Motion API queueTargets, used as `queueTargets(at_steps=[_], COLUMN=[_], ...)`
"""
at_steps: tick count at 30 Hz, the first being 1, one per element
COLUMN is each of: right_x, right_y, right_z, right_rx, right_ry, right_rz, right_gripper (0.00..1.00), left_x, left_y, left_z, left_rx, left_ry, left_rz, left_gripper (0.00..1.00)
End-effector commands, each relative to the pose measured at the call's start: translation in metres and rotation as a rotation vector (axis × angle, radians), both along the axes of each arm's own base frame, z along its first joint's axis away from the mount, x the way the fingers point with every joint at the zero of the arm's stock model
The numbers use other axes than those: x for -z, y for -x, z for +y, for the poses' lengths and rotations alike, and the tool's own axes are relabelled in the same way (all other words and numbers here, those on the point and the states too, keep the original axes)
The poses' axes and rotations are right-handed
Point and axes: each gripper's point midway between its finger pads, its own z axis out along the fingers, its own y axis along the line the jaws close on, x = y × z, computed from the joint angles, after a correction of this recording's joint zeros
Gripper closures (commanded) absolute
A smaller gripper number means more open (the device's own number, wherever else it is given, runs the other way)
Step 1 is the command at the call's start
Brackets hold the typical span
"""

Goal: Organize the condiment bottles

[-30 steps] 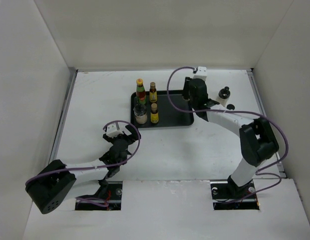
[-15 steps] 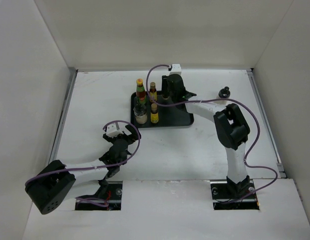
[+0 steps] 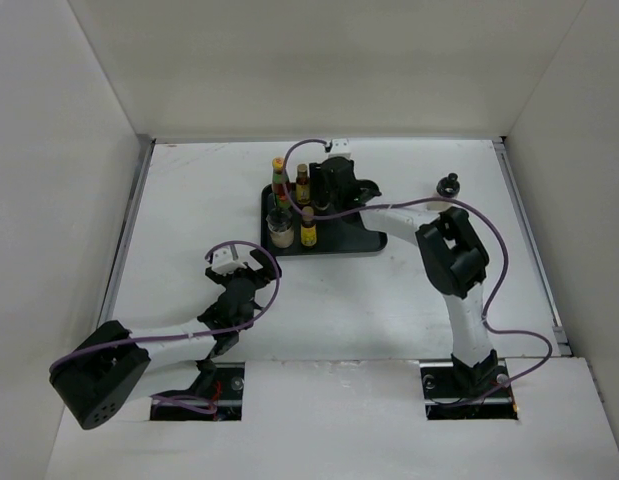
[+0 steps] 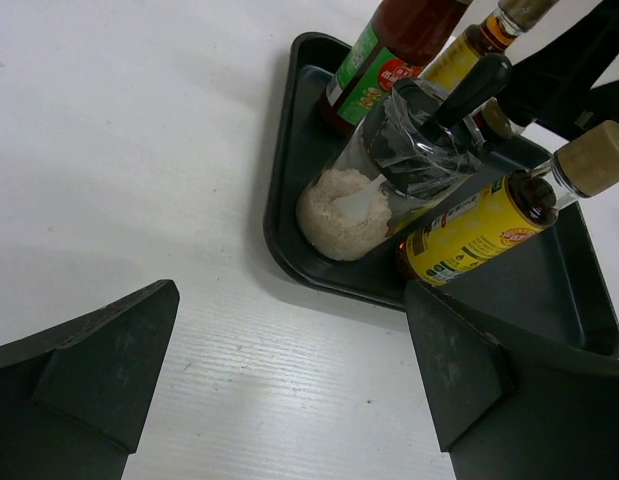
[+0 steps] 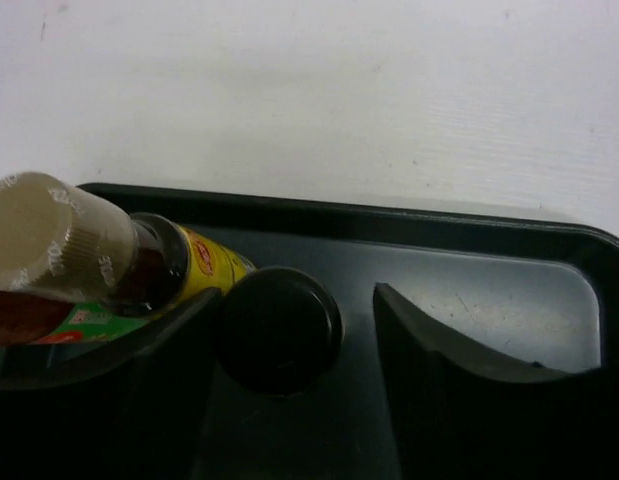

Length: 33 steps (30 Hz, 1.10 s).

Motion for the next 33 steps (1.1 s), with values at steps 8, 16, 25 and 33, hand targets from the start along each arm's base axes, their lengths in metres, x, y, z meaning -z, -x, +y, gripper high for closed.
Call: queueTargets(at_steps=[8,16,25,33], right_x=[-0.121,-0.118,-0.065,-0.021], right_y=[0.041,0.084,0.126,0.095], right_z=[-0.047,-0.174,-0.329,-0.348], right_rx=[0.073,0.308,0.726,0.726], right_ry=[-0.145,-0.126,-0.008,-0.058], right_rz=[-0.163,-0.188,-0.115,-0.025], right_gripper=[0.22,0.20,0.09,0.19], left_x=[-0.035,-0.037,-0.040,-0.034], left_y=[-0.004,-0.002,0.000,-0.002], left_z=[-0.002,-0.009,-0.013,-0.013], left_rx=[-0.009,0.018,0.034,0.027], left_ry=[0.107,0.114,0.122,0.106], left_rz=[-0.099,-0.103,-0.109,-0.093], left_gripper=[0.00,0.00,0.00,0.00])
